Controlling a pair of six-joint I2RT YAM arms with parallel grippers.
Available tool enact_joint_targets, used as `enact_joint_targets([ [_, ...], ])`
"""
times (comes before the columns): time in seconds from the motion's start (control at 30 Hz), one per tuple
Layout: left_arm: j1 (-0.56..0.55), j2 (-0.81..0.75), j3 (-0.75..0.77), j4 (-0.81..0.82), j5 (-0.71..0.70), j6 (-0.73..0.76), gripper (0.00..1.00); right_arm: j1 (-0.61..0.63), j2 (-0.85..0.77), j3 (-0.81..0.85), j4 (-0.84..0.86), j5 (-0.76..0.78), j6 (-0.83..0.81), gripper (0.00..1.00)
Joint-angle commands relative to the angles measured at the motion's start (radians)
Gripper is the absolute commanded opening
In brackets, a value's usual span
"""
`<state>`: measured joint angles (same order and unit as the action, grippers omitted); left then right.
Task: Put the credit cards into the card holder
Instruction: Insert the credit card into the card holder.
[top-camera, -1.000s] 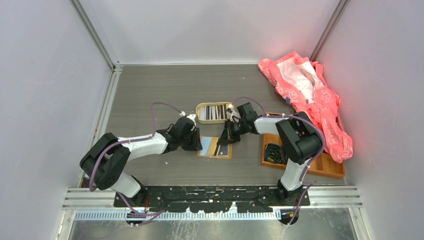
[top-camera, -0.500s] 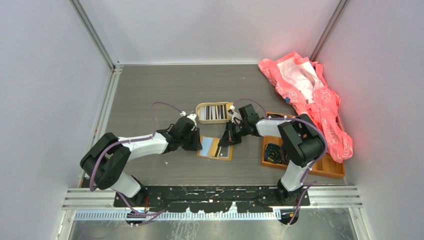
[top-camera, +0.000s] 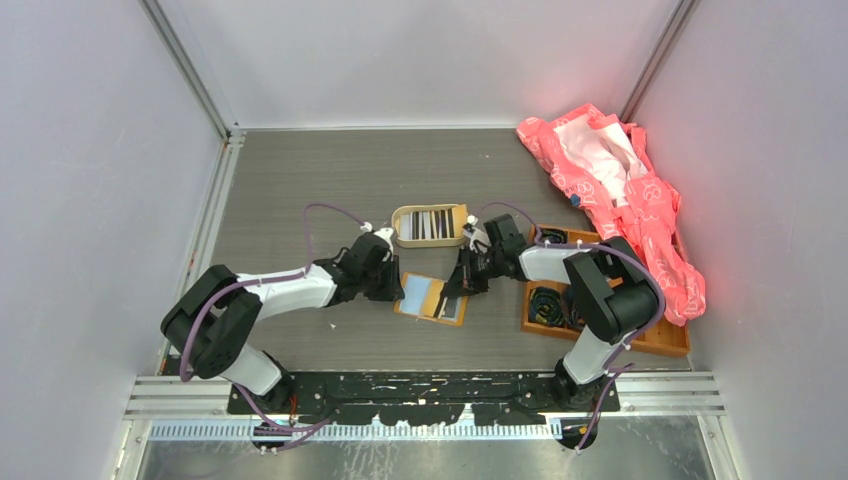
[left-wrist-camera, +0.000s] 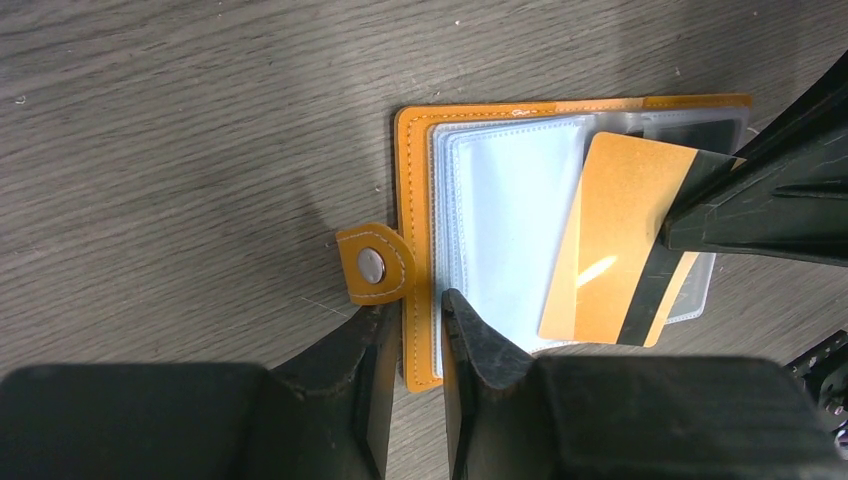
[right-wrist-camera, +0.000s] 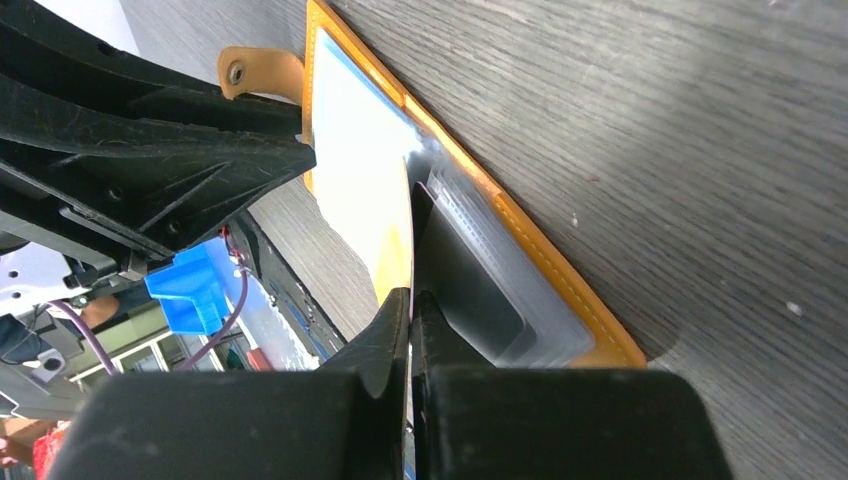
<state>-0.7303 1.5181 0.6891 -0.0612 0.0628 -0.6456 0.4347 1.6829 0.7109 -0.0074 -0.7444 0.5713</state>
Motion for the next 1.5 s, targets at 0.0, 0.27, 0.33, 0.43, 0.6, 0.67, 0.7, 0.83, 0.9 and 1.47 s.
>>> enact_joint_targets([
  [0.0, 0.006, 0.021, 0.003, -0.037, -0.015, 0.023, 0.24, -0.001, -0.020, -0.028, 0.043, 0.032, 0.022, 0.01],
  [0.27, 0.006, 0.033, 0.005, -0.013, 0.017, 0.022, 0.24, 0.005, 0.031, -0.009, 0.055, 0.020, 0.052, 0.01],
  [0.33, 0.006, 0.038, 0.001, -0.003, 0.026, 0.018, 0.24, 0.009, 0.037, -0.009, 0.062, 0.016, 0.056, 0.01],
  [0.43, 0.006, 0.047, 0.001, 0.005, 0.033, 0.017, 0.24, 0.013, 0.048, -0.006, 0.073, 0.003, 0.070, 0.01],
  [0.6, 0.006, 0.050, 0.001, 0.015, 0.042, 0.015, 0.24, 0.023, 0.058, 0.007, 0.086, -0.007, 0.073, 0.01],
  [0.67, 0.006, 0.051, 0.003, 0.016, 0.047, 0.015, 0.24, 0.023, 0.071, 0.015, 0.090, -0.014, 0.072, 0.01],
  [0.7, 0.006, 0.051, 0.002, 0.017, 0.049, 0.015, 0.24, 0.023, 0.074, 0.018, 0.094, -0.018, 0.070, 0.01],
  [0.83, 0.006, 0.051, -0.002, 0.022, 0.055, 0.013, 0.24, 0.023, 0.076, 0.026, 0.109, -0.015, 0.055, 0.02],
  [0.9, 0.006, 0.046, -0.003, 0.029, 0.060, 0.009, 0.24, 0.023, 0.076, 0.023, 0.120, -0.003, 0.059, 0.04],
  [1.47, 0.006, -0.093, 0.006, -0.079, -0.003, 0.029, 0.31, 0.007, 0.033, -0.010, 0.187, -0.001, 0.064, 0.23],
])
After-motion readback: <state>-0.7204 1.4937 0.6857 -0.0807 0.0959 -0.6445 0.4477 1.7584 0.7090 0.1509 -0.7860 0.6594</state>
